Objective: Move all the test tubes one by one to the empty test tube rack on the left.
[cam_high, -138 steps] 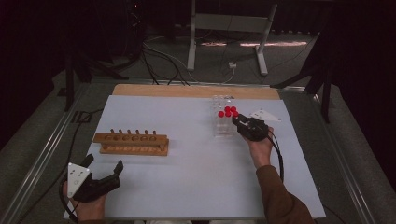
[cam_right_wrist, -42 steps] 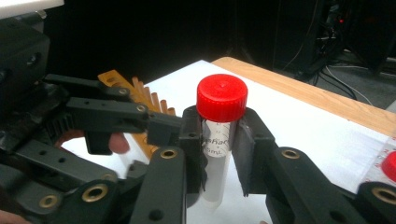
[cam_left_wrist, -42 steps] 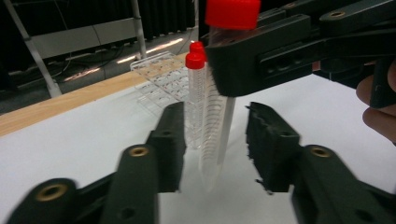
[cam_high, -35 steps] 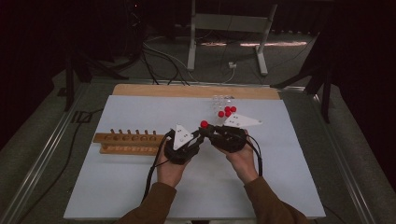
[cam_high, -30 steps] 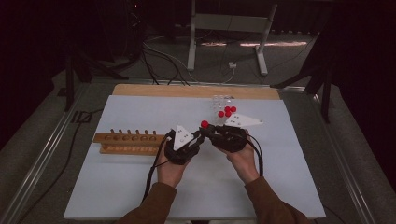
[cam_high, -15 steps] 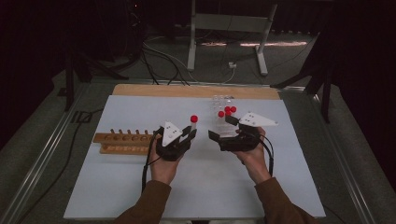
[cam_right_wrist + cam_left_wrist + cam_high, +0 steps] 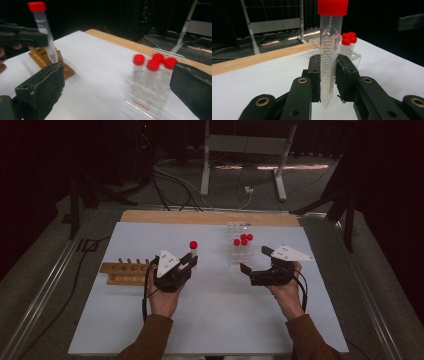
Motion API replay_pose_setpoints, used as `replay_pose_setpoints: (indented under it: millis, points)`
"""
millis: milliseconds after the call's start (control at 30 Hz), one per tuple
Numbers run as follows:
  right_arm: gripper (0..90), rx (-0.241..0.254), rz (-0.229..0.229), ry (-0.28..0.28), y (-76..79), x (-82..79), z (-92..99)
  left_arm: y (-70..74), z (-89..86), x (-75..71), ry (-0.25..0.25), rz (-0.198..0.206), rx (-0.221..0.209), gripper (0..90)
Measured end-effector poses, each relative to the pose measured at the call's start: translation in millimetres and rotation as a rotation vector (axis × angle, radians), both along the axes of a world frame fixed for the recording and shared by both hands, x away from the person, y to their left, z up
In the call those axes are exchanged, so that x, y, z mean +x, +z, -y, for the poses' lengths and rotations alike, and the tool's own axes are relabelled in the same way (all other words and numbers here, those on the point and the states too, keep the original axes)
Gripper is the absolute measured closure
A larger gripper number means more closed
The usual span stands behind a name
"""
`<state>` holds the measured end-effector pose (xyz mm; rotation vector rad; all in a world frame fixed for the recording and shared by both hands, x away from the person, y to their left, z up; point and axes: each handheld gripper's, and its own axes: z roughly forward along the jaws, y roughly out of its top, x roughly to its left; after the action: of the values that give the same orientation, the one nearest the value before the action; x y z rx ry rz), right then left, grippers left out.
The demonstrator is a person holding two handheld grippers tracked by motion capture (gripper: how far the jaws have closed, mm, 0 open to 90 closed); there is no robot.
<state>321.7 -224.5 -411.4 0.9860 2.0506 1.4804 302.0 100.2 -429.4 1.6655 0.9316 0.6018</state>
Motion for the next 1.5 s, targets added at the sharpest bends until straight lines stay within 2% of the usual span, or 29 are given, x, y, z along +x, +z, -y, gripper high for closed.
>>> replay_pose_setpoints:
  millis: [33,233,400,567,700,967,1500]
  points:
    - [0.0,0.007,0.001,-0.017,-2.5,-2.7,8.8,0.4,-5.1,-1.3,0.011,0.005,-0.006,76.0]
    - [0.0,0.026,0.004,-0.044,-8.6,-11.4,29.6,1.0,-23.0,-7.5,0.032,0.023,-0.033,75.9]
    - [0.0,0.033,0.005,-0.05,-12.9,-19.7,42.1,-0.6,-36.7,-11.9,0.052,0.026,-0.036,75.9]
    - [0.0,0.035,0.018,-0.062,-19.3,-29.8,51.7,-4.4,-60.2,-16.9,0.096,0.035,-0.051,75.9]
    - [0.0,0.04,0.015,-0.076,-23.9,-35.4,58.3,-6.4,-67.7,-16.7,0.125,0.043,-0.053,75.8]
    - [0.0,0.064,0.014,-0.094,-28.1,-41.2,68.9,-13.4,-69.5,-12.4,0.16,0.044,-0.037,75.7]
    - [0.0,0.065,0.02,-0.097,-28.9,-42.6,72.0,-29.7,-68.2,-6.6,0.195,0.015,0.019,75.6]
